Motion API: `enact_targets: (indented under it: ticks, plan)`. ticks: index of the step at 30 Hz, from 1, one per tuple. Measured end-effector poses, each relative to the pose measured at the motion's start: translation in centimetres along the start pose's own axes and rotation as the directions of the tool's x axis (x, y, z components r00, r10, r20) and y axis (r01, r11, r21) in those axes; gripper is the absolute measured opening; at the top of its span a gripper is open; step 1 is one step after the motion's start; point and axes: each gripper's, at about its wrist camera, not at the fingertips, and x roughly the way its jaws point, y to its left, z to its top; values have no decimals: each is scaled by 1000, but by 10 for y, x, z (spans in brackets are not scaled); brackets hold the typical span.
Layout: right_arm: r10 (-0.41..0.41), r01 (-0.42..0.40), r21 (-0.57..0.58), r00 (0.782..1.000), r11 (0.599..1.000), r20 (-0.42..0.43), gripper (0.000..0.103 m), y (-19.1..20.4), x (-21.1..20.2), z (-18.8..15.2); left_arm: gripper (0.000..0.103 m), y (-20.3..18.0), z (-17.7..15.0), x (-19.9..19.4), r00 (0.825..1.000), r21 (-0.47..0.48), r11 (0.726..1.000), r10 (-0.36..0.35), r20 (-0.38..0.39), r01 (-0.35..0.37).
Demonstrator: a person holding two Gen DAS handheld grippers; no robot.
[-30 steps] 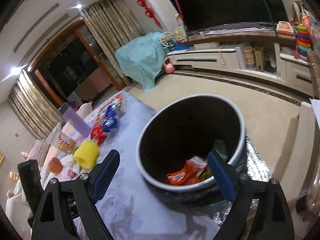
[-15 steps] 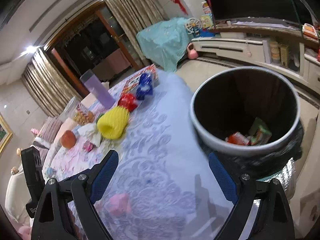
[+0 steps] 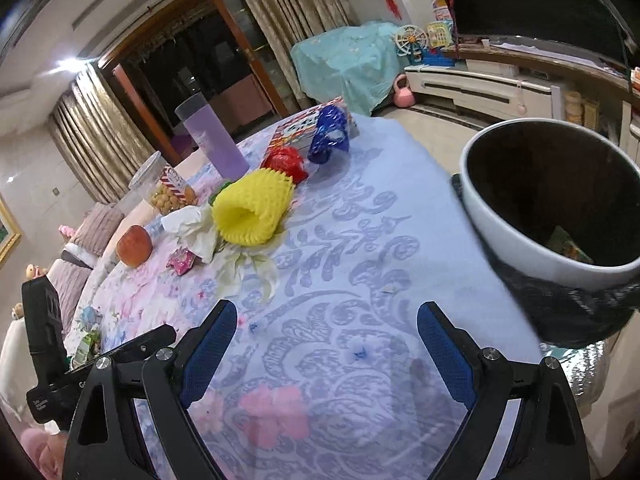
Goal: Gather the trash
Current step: 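Move both open tools back over the table, then grasp the pink candy toy with the left tool while the right grasps the yellow foam net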
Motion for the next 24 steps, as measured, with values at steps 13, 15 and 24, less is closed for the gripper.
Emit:
enact_targets:
  ticks: [13, 15, 24]
  plan:
    - [65, -65, -17, 997, 998, -29, 93, 18, 37, 10, 67, 16, 21, 16, 1000, 3, 1000, 14, -4, -13]
    - [72, -72, -17, 997, 997, -34, 93, 20, 42, 13, 68, 17, 26, 21, 1000, 15, 1000, 20, -6, -20]
    - [107, -108, -9, 993, 994, -51, 93, 28, 69, 29, 71, 40, 59, 41, 1000, -91, 996, 4, -21, -6]
